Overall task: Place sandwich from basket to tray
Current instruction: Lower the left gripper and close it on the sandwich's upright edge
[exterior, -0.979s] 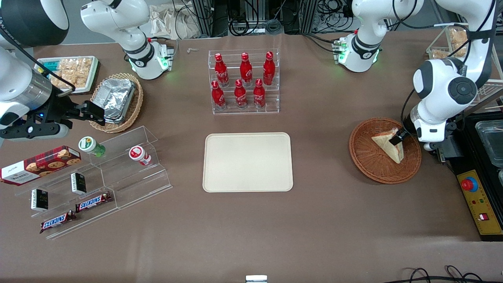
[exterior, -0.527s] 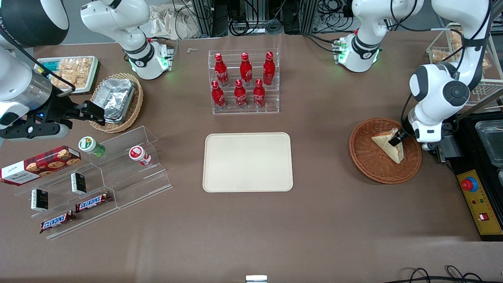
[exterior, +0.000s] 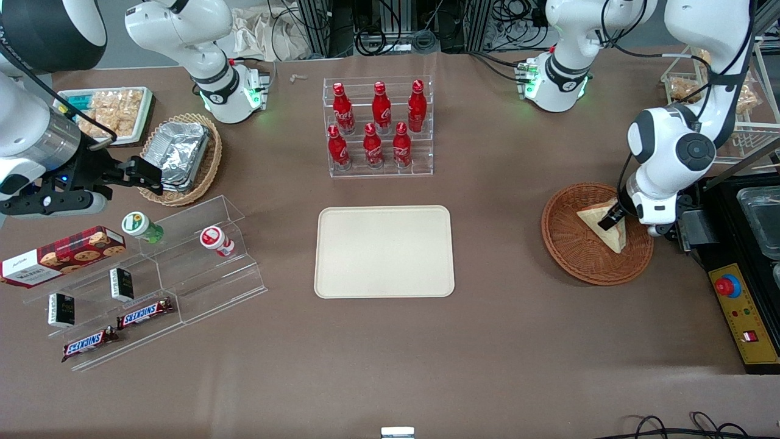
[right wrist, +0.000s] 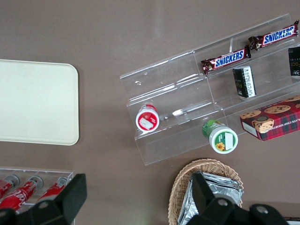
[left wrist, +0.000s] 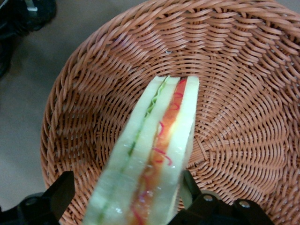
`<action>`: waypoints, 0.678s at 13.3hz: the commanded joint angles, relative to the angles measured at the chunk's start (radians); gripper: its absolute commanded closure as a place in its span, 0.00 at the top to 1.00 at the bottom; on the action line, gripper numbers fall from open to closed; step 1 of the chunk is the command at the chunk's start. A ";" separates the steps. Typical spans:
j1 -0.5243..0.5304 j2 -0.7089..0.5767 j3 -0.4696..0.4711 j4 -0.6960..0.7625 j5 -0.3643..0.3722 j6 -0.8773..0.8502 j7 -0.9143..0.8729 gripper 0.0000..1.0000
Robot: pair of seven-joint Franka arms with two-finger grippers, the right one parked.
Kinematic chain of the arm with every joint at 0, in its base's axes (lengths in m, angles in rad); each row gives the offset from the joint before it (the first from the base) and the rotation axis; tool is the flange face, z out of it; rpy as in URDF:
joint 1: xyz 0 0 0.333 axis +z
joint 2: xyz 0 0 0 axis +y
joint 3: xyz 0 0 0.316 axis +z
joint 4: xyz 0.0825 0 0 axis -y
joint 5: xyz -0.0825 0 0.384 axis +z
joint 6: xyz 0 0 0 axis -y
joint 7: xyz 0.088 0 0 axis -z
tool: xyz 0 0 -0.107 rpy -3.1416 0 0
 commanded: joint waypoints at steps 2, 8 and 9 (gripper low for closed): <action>-0.011 0.019 -0.031 -0.001 0.016 0.047 -0.096 0.95; -0.013 0.022 -0.033 0.013 0.019 0.045 -0.120 0.00; -0.011 0.019 -0.033 0.016 0.019 0.041 -0.118 0.00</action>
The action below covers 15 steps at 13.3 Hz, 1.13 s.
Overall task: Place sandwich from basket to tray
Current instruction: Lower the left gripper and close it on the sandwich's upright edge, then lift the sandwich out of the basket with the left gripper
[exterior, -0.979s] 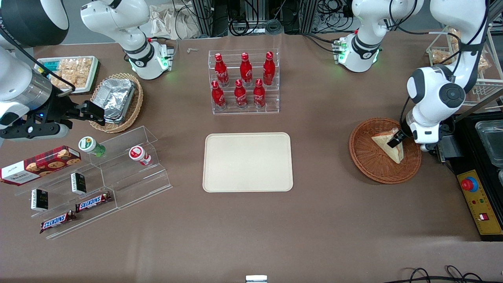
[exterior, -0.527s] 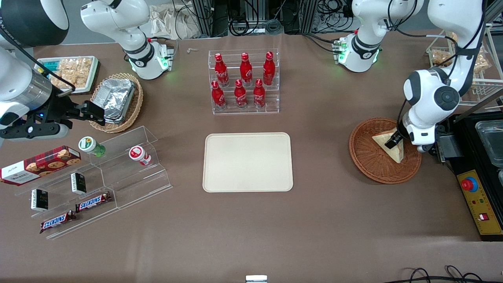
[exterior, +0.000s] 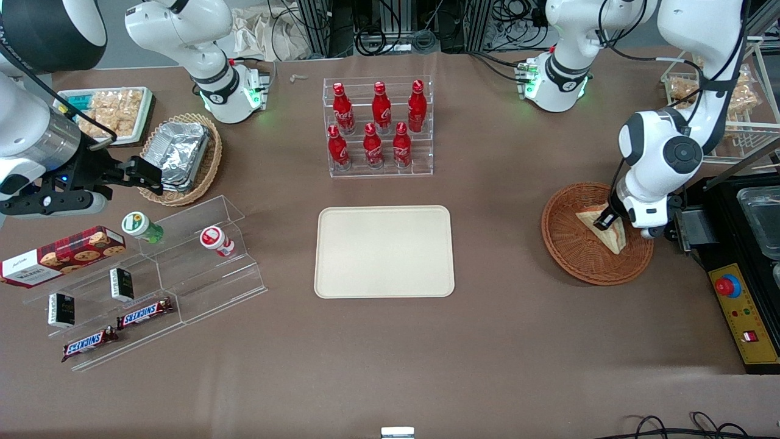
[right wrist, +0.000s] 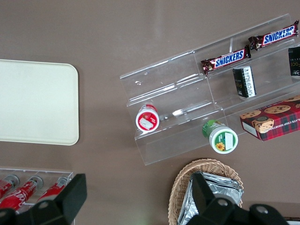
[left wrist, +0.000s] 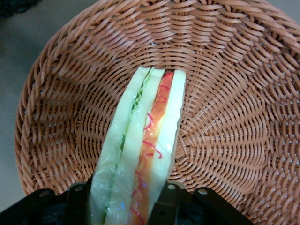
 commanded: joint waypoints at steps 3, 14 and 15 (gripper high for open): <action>-0.001 -0.030 -0.003 0.058 0.025 -0.073 -0.020 0.00; -0.002 -0.017 -0.184 0.939 -0.061 -0.986 0.359 0.00; -0.001 0.000 -0.239 0.982 -0.063 -1.004 0.385 0.00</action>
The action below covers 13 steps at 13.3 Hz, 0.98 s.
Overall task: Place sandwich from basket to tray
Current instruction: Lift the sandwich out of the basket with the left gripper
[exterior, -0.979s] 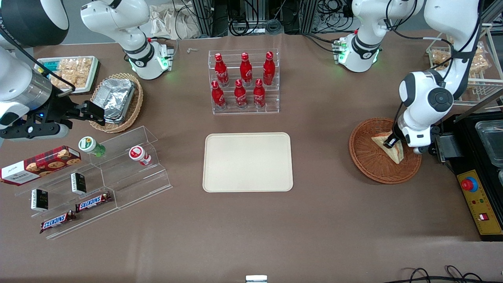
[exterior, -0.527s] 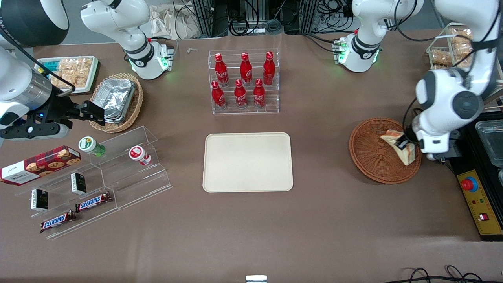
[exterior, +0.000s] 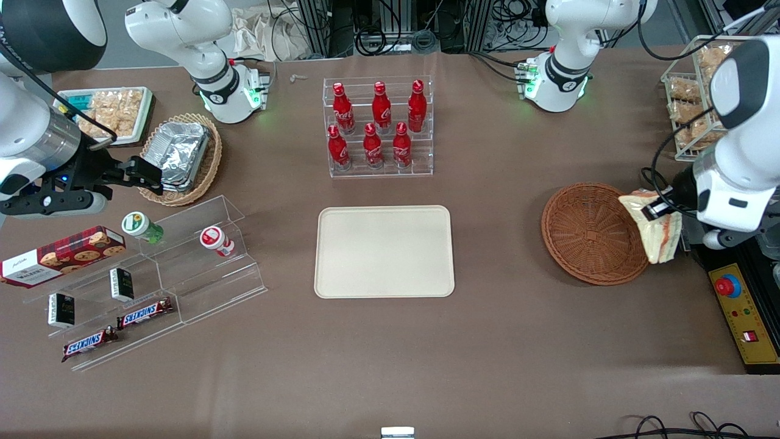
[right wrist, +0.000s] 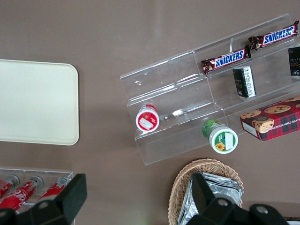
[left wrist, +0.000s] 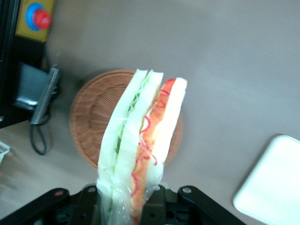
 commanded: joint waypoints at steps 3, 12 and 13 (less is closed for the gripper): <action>0.002 0.085 -0.204 0.180 -0.024 -0.085 0.085 0.00; -0.071 0.184 -0.428 0.173 -0.015 -0.009 -0.187 0.00; -0.075 0.201 -0.430 0.173 -0.018 0.002 -0.188 0.00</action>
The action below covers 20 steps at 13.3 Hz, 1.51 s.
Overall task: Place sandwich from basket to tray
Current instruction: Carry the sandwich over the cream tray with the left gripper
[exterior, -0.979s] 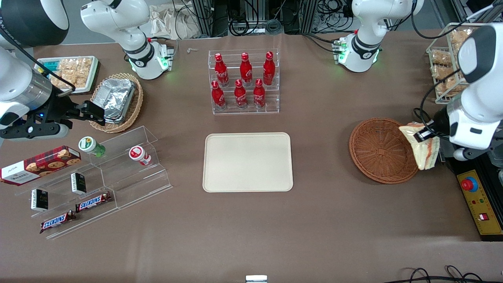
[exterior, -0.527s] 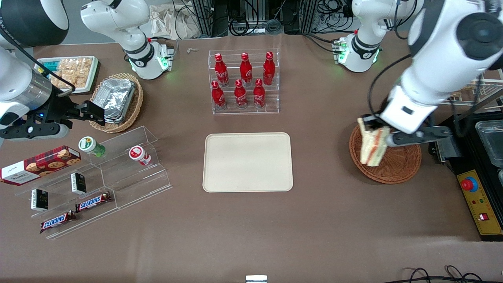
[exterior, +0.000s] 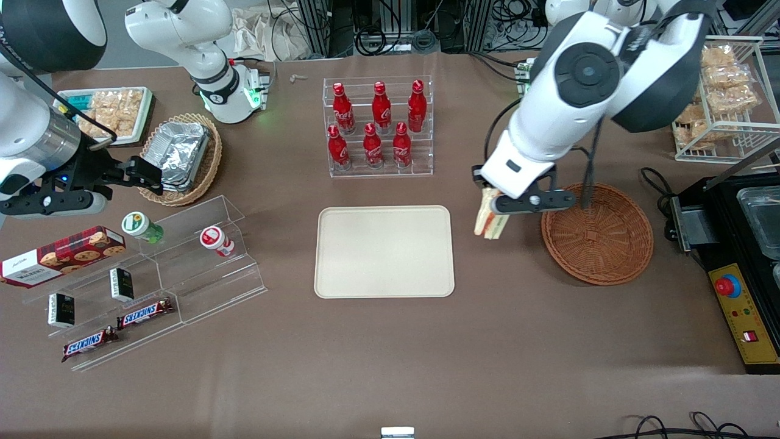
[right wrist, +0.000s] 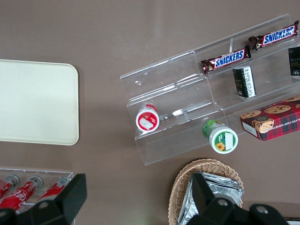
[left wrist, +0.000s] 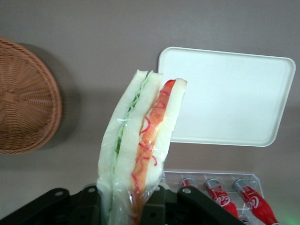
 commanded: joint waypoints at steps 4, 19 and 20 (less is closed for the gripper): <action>-0.078 0.113 -0.003 0.031 0.014 0.047 -0.032 0.00; -0.158 0.310 -0.003 0.008 0.228 0.217 -0.506 0.00; -0.165 0.317 -0.003 0.011 0.241 0.222 -0.523 0.00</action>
